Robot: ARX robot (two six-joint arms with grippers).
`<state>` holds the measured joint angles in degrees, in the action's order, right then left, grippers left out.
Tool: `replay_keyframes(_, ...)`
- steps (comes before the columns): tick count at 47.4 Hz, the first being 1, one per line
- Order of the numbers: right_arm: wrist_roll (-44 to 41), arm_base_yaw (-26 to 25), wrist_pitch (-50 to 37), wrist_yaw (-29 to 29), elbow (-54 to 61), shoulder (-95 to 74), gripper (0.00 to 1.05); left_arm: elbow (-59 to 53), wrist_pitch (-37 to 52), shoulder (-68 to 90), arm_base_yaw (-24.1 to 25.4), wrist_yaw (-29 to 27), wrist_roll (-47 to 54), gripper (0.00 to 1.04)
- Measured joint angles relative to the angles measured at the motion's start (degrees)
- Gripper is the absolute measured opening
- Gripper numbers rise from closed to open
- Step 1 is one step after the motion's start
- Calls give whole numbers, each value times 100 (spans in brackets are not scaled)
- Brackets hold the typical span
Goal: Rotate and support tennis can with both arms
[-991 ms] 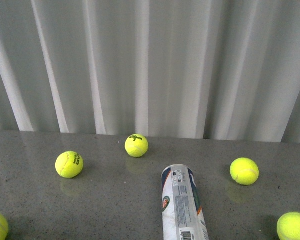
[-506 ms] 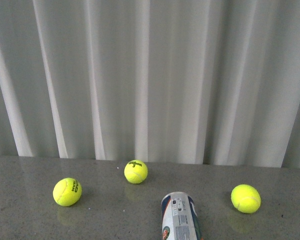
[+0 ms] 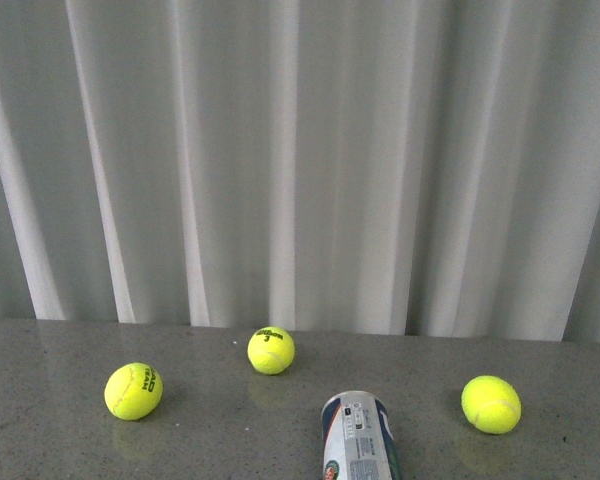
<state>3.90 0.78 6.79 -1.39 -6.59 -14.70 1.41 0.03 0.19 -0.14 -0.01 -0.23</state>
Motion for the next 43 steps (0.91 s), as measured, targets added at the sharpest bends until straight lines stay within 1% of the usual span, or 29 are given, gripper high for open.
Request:
replay_keyframes(5,289,245,-365,107,-525,-1368,98,0,0,2,0,0,0,98)
replay_keyframes(13,721,748,-603,-168,-1497,-3550,98,0,0,0,0,0,0,98)
replay_keyframes(17,1019,1051,-588,-415,-2280,-5241,98,0,0,0,0,0,0,98)
replay_keyframes(21,1158,1250,-643,-433,-2778,-6266,98,0,0,0,0,0,0,98)
replay_keyframes(30,1246,1587,-645,-518,-3687,-7744,98,0,0,0,0,0,0,98)
replay_keyframes(43,1283,1829,-505,-627,-4564,-8734,98,0,0,0,0,0,0,98)
